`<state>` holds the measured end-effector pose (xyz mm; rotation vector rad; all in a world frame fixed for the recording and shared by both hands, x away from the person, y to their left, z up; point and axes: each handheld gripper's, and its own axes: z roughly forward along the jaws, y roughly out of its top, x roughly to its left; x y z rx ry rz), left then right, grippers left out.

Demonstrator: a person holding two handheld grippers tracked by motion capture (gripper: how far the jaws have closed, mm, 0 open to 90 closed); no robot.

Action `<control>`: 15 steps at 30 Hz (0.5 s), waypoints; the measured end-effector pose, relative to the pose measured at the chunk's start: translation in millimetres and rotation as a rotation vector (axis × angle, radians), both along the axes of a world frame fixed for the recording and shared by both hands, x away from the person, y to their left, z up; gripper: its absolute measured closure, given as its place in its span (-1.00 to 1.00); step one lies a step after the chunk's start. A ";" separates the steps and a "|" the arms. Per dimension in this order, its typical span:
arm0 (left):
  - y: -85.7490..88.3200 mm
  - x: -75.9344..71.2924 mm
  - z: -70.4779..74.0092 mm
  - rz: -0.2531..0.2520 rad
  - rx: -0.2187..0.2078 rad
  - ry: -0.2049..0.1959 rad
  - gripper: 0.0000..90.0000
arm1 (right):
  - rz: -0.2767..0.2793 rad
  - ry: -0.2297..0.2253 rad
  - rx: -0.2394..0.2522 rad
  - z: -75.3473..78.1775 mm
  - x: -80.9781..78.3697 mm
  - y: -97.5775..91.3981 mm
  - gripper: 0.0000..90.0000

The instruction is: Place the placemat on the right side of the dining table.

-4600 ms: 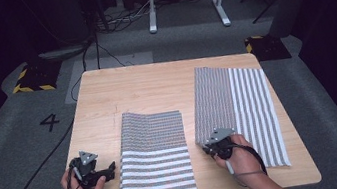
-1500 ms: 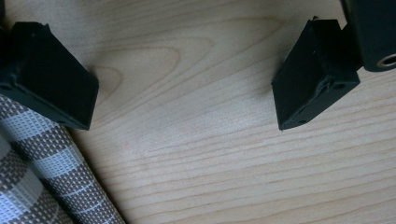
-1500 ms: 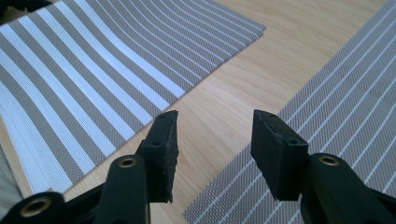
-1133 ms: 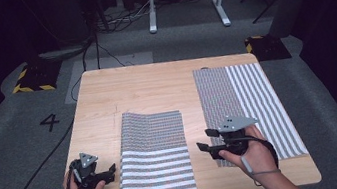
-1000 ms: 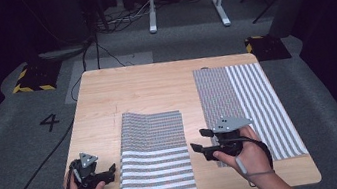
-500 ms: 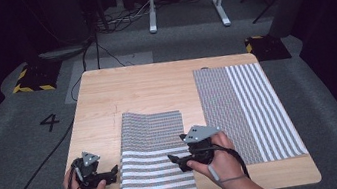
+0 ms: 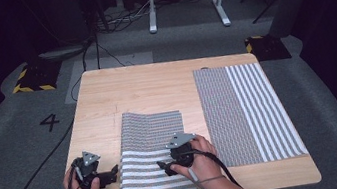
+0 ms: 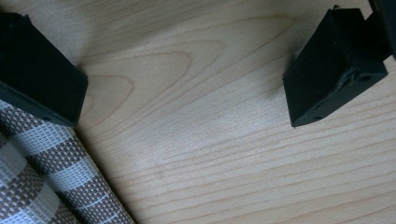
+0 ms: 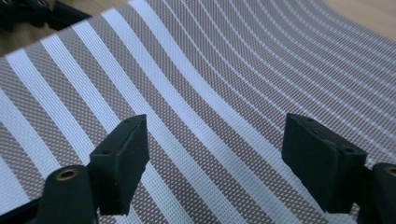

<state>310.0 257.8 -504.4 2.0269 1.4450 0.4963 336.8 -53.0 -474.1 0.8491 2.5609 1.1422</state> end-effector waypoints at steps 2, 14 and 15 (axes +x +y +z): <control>-0.2 0.2 0.1 0.003 0.002 0.000 -1.00 | 0.000 0.012 -0.004 -6.5 0.7 1.6 -0.48; -0.4 0.3 0.0 0.004 0.001 -0.001 -1.00 | 0.003 -0.052 -0.006 -30.4 -4.9 13.5 -0.68; -0.4 0.3 0.0 0.004 0.001 0.000 -1.00 | 0.002 -0.052 -0.006 -30.4 -5.0 13.6 -0.68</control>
